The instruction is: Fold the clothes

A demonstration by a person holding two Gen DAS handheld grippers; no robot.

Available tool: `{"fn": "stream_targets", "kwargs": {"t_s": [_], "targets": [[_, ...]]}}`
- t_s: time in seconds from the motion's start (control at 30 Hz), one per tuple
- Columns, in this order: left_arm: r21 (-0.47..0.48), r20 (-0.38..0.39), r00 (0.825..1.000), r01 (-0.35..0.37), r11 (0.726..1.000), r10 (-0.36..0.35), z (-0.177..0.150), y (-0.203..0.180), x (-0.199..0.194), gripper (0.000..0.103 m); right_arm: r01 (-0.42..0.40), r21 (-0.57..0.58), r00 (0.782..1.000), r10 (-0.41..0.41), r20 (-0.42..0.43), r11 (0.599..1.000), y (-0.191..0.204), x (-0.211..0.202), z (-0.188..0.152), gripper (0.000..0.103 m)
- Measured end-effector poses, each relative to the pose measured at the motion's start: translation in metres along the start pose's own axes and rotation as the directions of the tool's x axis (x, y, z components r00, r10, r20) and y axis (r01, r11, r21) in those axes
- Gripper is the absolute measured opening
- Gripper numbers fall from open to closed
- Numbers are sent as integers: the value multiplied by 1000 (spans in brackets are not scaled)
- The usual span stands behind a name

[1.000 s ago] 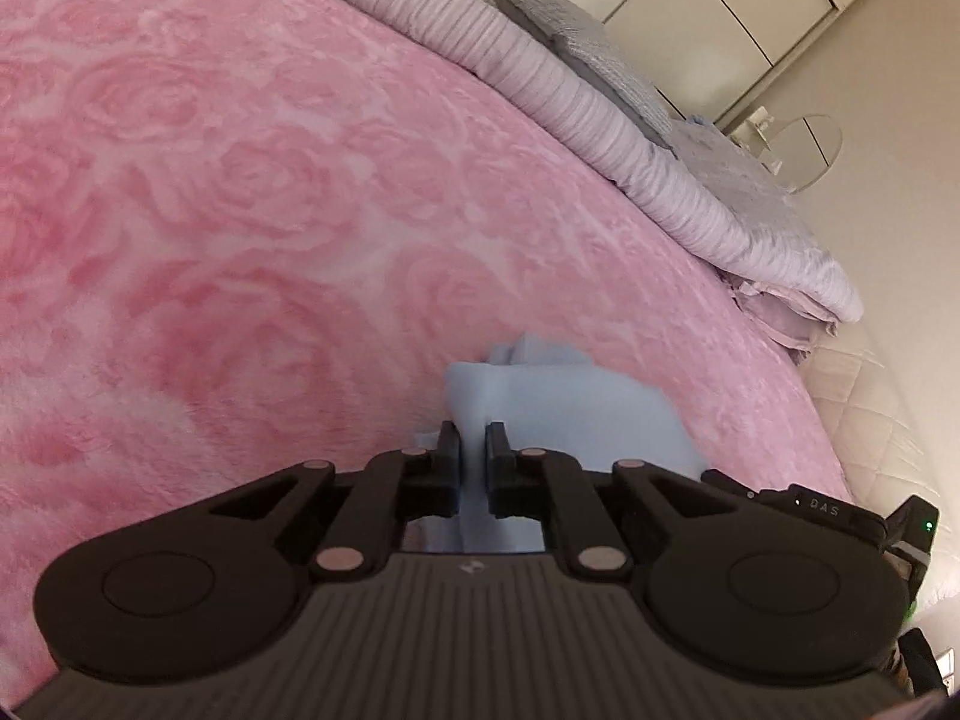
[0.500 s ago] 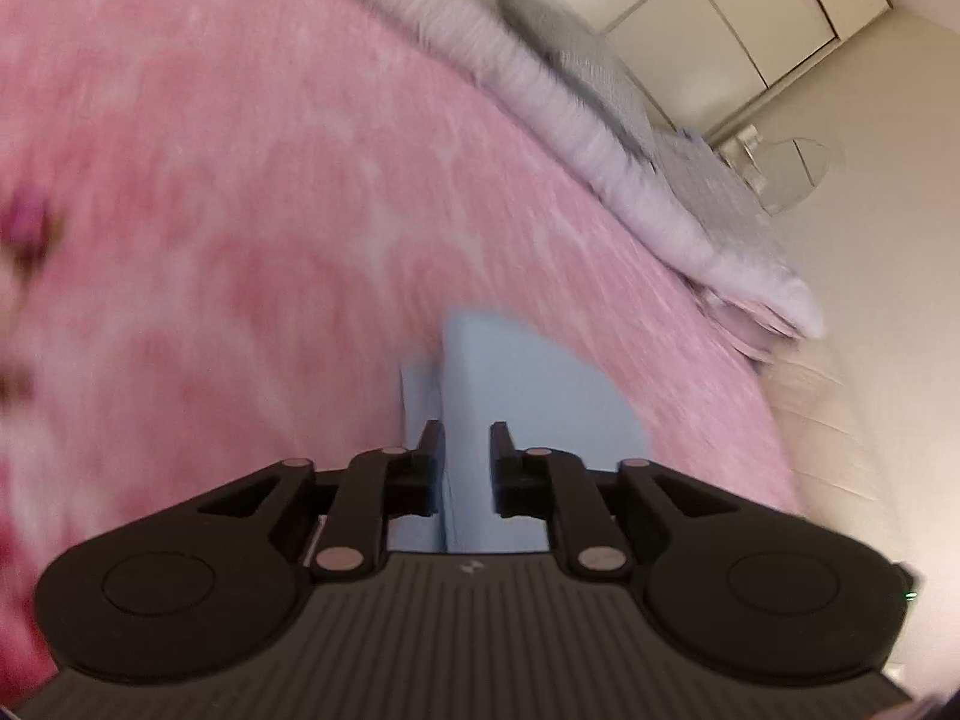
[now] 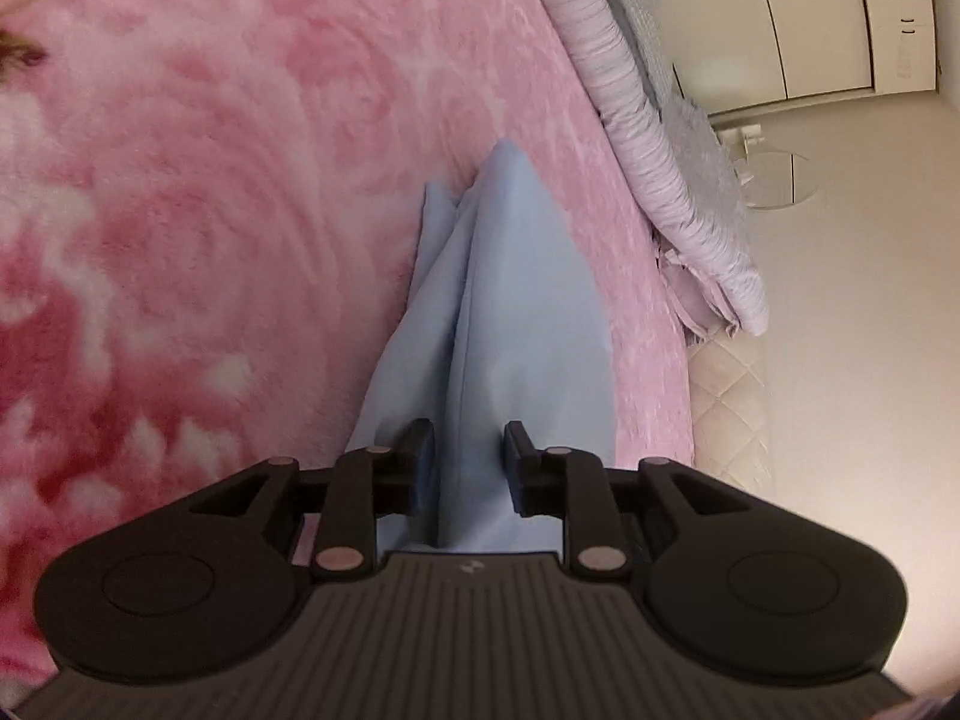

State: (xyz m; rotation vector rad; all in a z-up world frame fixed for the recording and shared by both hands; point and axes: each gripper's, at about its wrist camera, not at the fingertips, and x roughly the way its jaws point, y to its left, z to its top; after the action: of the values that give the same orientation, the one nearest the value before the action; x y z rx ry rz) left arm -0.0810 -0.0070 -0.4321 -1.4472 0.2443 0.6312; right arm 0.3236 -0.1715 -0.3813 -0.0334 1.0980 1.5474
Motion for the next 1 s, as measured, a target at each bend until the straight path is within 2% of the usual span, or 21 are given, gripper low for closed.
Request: {"fn": "stream_targets", "kwargs": {"t_s": [0.07,0.1,0.13,0.2,0.27,0.3,0.37,0.4,0.47,0.53,0.6,0.63,0.67,0.7,0.73,0.77,0.87,0.93,0.97,1.0], "targets": [[2,-19,1000,25,1000,-25,2,-1,5,21,6,-6,1000,-6,-5,1000,2,2,-2,29],[11,-29,999,43,999,-43,2,-5,8,17,18,-21,1000,-18,-13,1000,3,4,-3,29],[27,-31,998,62,998,-62,1,-7,9,8,29,-36,999,-30,-21,999,5,7,-4,29],[61,4,994,113,992,-113,-2,-13,2,5,62,-84,997,-65,-36,995,11,11,-6,29],[103,63,989,127,987,-134,-3,-15,-14,4,76,-128,995,-83,-53,989,16,15,-8,29],[116,78,989,118,986,-128,-4,-15,-20,4,82,-150,994,-92,-62,985,18,18,-9,28],[154,89,995,36,987,-50,-7,-12,-23,4,100,-187,991,-115,-72,977,22,23,-11,28],[173,95,995,-7,985,-10,-8,-10,-24,0,112,-206,989,-130,-74,972,23,26,-12,27],[195,109,986,-143,970,123,-10,-2,-21,0,129,-229,986,-149,-75,965,25,29,-13,27],[186,123,983,-159,970,138,-12,3,-23,0,137,-230,984,-158,-78,964,25,28,-13,27],[118,136,990,-44,992,27,-11,6,-33,0,135,-235,985,-156,-73,963,26,27,-13,27],[83,146,989,19,996,-31,-10,8,-38,1,133,-235,986,-153,-70,963,26,26,-14,27],[70,156,986,46,997,-56,-10,6,-42,4,128,-222,987,-146,-66,967,25,24,-14,27],[59,165,983,68,996,-77,-11,5,-47,12,121,-199,989,-135,-61,972,22,22,-14,27],[71,160,984,73,995,-83,-10,2,-49,19,112,-176,991,-124,-59,978,22,20,-14,27],[83,142,987,67,994,-79,-9,-2,-46,32,101,-149,992,-111,-55,984,19,18,-13,28],[101,65,997,44,994,-51,-5,-4,-33,35,66,-62,996,-69,-49,996,13,12,-11,31],[114,32,999,40,993,-43,-7,-7,-20,32,41,-22,998,-42,-47,999,10,7,-9,33],[122,21,998,49,991,-52,-8,-9,-14,26,34,-16,998,-34,-47,999,10,6,-9,33],[149,24,998,57,987,-61,-10,-13,-12,4,32,-17,998,-33,-49,999,11,4,-8,33]]}}
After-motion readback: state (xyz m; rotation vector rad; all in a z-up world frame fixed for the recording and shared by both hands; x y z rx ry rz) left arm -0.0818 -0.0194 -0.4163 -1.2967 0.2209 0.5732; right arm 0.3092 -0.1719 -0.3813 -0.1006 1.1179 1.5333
